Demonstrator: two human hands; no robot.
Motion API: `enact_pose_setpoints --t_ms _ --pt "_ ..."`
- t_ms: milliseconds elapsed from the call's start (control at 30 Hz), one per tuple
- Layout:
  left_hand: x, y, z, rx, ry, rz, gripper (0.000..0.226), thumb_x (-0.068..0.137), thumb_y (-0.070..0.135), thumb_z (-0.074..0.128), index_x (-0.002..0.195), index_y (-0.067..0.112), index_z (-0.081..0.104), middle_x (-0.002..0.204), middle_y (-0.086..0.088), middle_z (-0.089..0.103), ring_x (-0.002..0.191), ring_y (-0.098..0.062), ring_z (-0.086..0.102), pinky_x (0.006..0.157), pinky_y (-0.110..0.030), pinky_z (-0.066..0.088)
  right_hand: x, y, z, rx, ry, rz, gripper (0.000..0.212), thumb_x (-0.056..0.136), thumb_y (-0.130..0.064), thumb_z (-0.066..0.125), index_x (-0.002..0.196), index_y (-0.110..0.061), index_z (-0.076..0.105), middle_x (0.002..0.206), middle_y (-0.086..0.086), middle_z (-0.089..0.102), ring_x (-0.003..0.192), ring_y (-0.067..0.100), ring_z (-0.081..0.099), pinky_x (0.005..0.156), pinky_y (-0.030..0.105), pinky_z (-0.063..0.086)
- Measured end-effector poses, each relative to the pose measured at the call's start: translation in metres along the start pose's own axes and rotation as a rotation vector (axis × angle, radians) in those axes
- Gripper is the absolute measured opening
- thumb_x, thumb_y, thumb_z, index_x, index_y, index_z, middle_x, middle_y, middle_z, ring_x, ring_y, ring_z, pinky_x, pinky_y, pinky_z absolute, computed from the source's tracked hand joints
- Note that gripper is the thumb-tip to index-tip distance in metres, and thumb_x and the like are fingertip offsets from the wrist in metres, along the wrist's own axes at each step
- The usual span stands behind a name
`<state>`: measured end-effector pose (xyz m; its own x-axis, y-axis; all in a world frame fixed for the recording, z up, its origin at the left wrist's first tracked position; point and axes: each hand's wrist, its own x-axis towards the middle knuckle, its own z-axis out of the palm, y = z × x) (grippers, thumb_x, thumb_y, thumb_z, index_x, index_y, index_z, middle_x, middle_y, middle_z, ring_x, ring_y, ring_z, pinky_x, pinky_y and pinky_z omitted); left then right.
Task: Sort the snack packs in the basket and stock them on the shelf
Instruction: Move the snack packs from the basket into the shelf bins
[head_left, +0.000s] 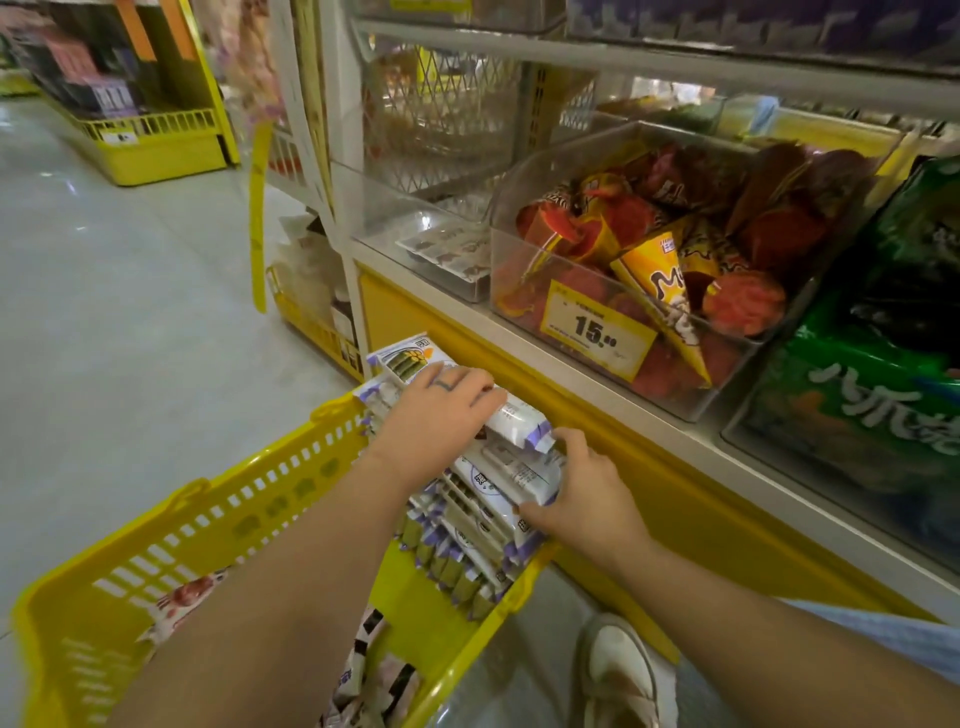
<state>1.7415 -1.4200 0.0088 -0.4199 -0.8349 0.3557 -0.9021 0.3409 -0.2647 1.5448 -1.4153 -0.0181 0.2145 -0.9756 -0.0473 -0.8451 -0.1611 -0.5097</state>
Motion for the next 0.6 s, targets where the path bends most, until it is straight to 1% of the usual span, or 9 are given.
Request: enact_pose_setpoints --t_ms 100,167,233,267,333,400,467,533,600 --pt "-0.008 -0.006 -0.017 -0.051 0.211 -0.013 0.042 0.065 0.001 0.076 0.105 0.013 0.069 0.104 -0.008 0.067 0.090 -0.028 0.066 0.081 -0.040 0.053 -0.006 0.001 -0.011 0.024 -0.006 0.017 0.080 0.066 -0.044 0.076 0.133 -0.029 0.034 0.119 0.001 0.058 0.113 0.022 0.051 0.086 0.039 0.051" --pt "-0.016 -0.012 -0.031 -0.089 0.264 -0.088 0.042 0.064 0.005 0.080 0.104 0.013 0.070 0.102 -0.007 0.068 0.083 -0.028 0.067 0.073 -0.038 0.054 -0.013 0.001 -0.023 0.057 -0.012 0.037 0.076 0.067 -0.041 0.077 0.131 -0.027 0.040 0.119 0.000 0.060 0.111 0.021 0.055 0.086 0.037 0.051" --pt "-0.025 -0.017 -0.049 -0.179 0.272 -0.233 0.041 0.069 0.007 0.079 0.108 0.012 0.068 0.103 -0.006 0.065 0.078 -0.029 0.066 0.063 -0.036 0.053 -0.020 -0.001 -0.039 0.176 -0.019 0.078 0.064 0.067 -0.035 0.078 0.123 -0.025 0.050 0.112 -0.001 0.064 0.099 0.017 0.060 0.081 0.032 0.052" --pt "-0.028 -0.018 -0.060 -0.246 0.269 -0.336 0.037 0.077 0.011 0.075 0.112 0.013 0.065 0.106 -0.004 0.063 0.078 -0.028 0.064 0.061 -0.036 0.052 -0.024 -0.004 -0.048 0.286 -0.042 0.114 0.056 0.068 -0.031 0.079 0.118 -0.024 0.054 0.106 0.000 0.066 0.091 0.014 0.062 0.077 0.028 0.052" --pt "-0.030 -0.017 -0.081 -0.438 0.284 -0.564 0.031 0.090 0.021 0.063 0.120 0.017 0.058 0.113 0.000 0.056 0.087 -0.022 0.059 0.068 -0.035 0.050 -0.033 -0.018 -0.070 0.645 -0.127 0.214 0.040 0.073 -0.023 0.077 0.109 -0.021 0.060 0.091 0.003 0.066 0.076 0.014 0.061 0.070 0.029 0.050" --pt "-0.027 -0.012 -0.104 -0.655 0.376 -0.707 0.027 0.093 0.023 0.058 0.120 0.017 0.058 0.113 0.001 0.056 0.095 -0.017 0.056 0.076 -0.029 0.042 -0.045 -0.033 -0.095 1.030 -0.228 0.316 0.025 0.079 -0.018 0.072 0.103 -0.018 0.063 0.091 0.009 0.061 0.074 0.020 0.057 0.067 0.033 0.052" --pt "-0.020 -0.004 -0.134 -0.818 0.457 -0.783 0.019 0.093 0.021 0.058 0.112 0.020 0.059 0.105 0.003 0.060 0.092 -0.008 0.057 0.074 -0.021 0.040 -0.059 -0.047 -0.124 1.243 -0.320 0.320 0.036 0.080 -0.022 0.068 0.113 -0.012 0.061 0.108 0.018 0.057 0.088 0.027 0.057 0.068 0.036 0.056" --pt "-0.011 0.006 -0.168 -0.949 0.492 -0.847 0.010 0.094 0.024 0.056 0.104 0.025 0.054 0.090 0.014 0.060 0.077 0.006 0.057 0.061 -0.012 0.040 -0.074 -0.058 -0.156 1.408 -0.405 0.257 0.056 0.071 -0.027 0.070 0.123 -0.008 0.058 0.118 0.021 0.058 0.097 0.032 0.060 0.070 0.039 0.058" --pt "-0.001 0.018 -0.202 -1.039 0.490 -0.885 0.009 0.097 0.031 0.051 0.102 0.024 0.049 0.081 0.016 0.054 0.070 0.003 0.053 0.055 -0.020 0.037 -0.091 -0.067 -0.189 1.513 -0.475 0.175 0.060 0.068 -0.030 0.067 0.124 -0.010 0.060 0.125 0.019 0.060 0.103 0.034 0.062 0.072 0.043 0.057"
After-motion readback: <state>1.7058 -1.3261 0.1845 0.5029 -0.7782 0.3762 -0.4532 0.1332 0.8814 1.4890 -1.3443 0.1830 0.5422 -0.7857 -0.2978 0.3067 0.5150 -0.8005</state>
